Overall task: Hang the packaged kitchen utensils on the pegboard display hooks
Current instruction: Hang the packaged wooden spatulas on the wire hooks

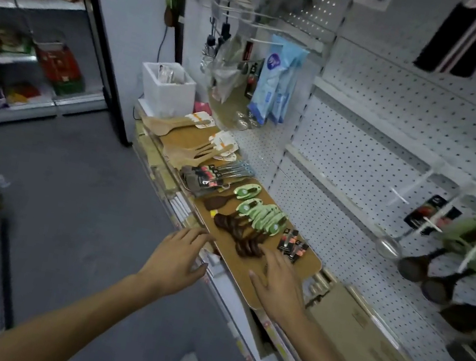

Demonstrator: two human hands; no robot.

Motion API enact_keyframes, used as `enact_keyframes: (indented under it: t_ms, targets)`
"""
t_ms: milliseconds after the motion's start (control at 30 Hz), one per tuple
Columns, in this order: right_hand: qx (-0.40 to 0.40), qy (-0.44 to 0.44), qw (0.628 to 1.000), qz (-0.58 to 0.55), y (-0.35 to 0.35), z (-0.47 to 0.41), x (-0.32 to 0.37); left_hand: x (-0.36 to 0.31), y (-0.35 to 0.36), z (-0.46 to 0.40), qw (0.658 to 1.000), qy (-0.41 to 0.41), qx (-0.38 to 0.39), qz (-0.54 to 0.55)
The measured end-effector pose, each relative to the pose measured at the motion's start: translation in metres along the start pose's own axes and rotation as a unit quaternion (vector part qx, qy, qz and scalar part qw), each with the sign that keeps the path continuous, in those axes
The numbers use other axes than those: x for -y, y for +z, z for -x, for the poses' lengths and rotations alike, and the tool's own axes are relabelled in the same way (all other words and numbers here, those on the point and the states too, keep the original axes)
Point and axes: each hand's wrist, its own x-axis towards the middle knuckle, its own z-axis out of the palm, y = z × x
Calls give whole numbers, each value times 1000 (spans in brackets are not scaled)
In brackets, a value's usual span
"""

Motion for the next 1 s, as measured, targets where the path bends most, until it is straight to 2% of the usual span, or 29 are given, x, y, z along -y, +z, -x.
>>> enact_keyframes:
  t_ms: [300, 567, 733, 1000]
  targets:
    - [20, -39, 999, -15, 29, -153, 33, 103, -39, -87, 998, -40, 3, -43]
    - [22, -51, 998, -22, 46, -244, 84, 188, -63, -142, 997, -68, -3, -32]
    - [24, -22, 999, 1, 73, -297, 111, 255, -69, -182, 999, -35, 19, -26]
    - [16, 91, 996, 15, 117, -373, 178, 369, -91, -253, 996, 53, 70, -25]
